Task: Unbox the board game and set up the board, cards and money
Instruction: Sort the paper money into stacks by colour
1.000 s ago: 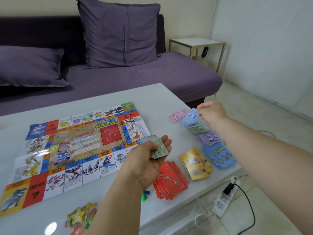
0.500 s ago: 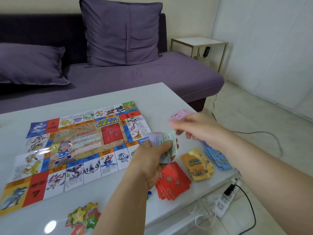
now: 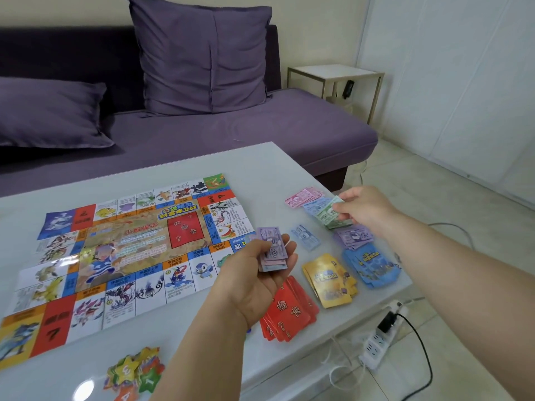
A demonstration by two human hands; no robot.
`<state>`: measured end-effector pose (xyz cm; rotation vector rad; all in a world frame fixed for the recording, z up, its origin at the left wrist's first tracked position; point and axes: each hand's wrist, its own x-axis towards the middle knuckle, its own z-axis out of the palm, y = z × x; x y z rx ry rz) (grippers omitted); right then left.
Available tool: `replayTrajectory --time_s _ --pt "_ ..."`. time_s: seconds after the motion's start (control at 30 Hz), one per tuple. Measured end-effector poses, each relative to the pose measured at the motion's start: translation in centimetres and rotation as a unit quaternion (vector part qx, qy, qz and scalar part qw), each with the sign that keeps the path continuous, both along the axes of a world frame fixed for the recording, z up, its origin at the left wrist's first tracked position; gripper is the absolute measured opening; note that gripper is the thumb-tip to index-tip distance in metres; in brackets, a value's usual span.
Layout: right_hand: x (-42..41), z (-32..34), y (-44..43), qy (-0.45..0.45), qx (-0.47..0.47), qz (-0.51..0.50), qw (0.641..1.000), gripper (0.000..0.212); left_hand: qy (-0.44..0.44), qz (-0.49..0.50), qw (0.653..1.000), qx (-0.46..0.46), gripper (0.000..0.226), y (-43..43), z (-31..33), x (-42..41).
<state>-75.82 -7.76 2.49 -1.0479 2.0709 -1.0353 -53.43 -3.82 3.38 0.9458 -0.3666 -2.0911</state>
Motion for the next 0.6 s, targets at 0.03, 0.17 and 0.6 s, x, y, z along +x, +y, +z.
replayTrajectory --time_s 0.03,0.17,0.6 --pt "-0.1 -0.2 -0.2 0.000 0.002 -0.004 1.000 0.029 -0.003 0.002 1.000 0.002 0.019 -0.1 -0.1 -0.1" --pt "-0.2 -0.7 -0.4 0.014 0.004 -0.001 1.000 0.029 -0.022 0.018 1.000 0.000 0.022 -0.4 -0.5 -0.3" --pt "4.1 0.2 -0.7 0.280 0.051 0.159 0.945 0.041 -0.013 0.036 0.999 -0.005 0.019 -0.8 -0.5 -0.4"
